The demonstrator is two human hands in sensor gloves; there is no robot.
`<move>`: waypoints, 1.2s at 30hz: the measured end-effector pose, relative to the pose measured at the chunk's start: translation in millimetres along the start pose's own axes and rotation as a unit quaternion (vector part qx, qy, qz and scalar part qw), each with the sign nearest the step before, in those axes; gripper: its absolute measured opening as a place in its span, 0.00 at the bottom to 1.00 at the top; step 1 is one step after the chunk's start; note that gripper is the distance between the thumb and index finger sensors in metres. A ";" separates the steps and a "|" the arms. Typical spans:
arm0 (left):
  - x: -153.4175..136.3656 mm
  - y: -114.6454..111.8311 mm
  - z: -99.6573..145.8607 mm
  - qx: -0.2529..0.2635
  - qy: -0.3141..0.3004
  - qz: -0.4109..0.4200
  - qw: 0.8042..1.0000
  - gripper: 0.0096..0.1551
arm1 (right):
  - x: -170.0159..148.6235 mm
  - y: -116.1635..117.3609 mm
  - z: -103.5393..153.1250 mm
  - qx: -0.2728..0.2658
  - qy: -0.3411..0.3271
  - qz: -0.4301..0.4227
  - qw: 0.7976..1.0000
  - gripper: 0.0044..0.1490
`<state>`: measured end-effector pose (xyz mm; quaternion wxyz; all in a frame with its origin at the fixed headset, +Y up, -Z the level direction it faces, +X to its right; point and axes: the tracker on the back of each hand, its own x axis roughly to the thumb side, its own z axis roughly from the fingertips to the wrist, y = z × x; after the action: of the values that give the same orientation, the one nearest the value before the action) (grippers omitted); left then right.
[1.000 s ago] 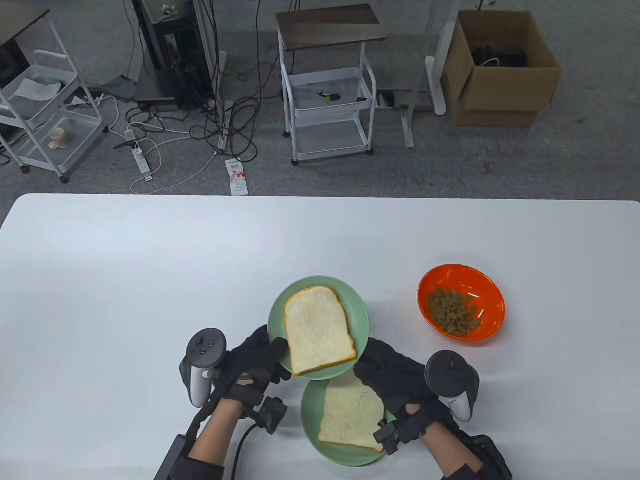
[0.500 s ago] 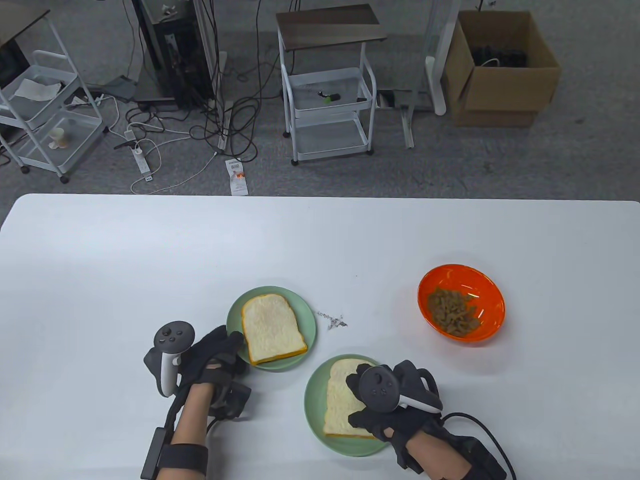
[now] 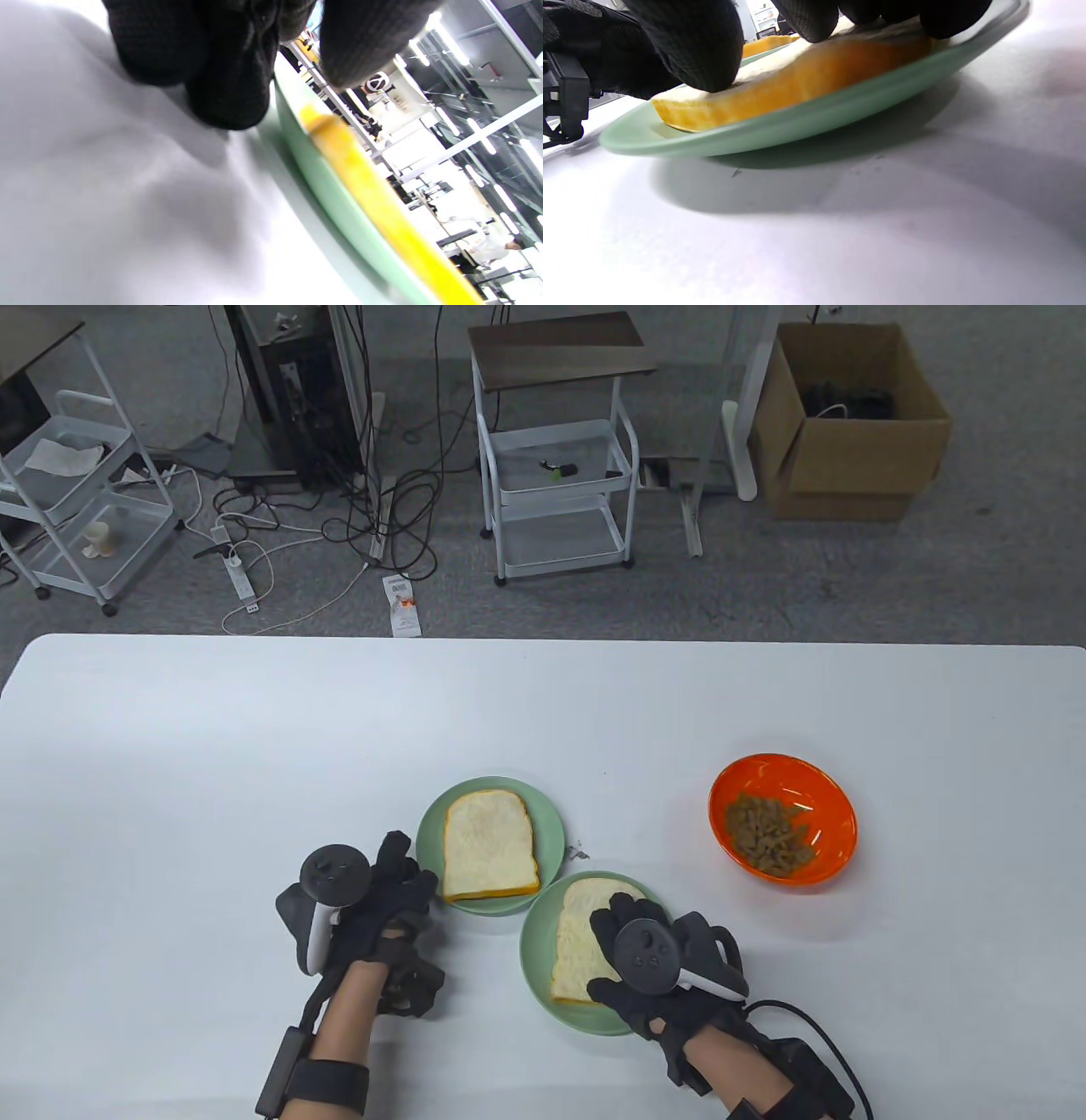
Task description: Sprinkle raisins onto toast
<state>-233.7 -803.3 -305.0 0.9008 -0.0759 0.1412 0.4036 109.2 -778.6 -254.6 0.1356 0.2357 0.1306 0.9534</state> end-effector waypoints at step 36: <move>59.7 -22.6 47.5 -0.028 -0.272 -0.205 0.940 0.58 | -113.5 -68.6 31.9 -0.303 0.044 -0.153 0.940 0.59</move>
<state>-169.8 -764.3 -278.3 0.9656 -0.0157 -0.1397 0.2187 234.9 -745.3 -295.8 0.3394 0.1187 -0.1238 0.9249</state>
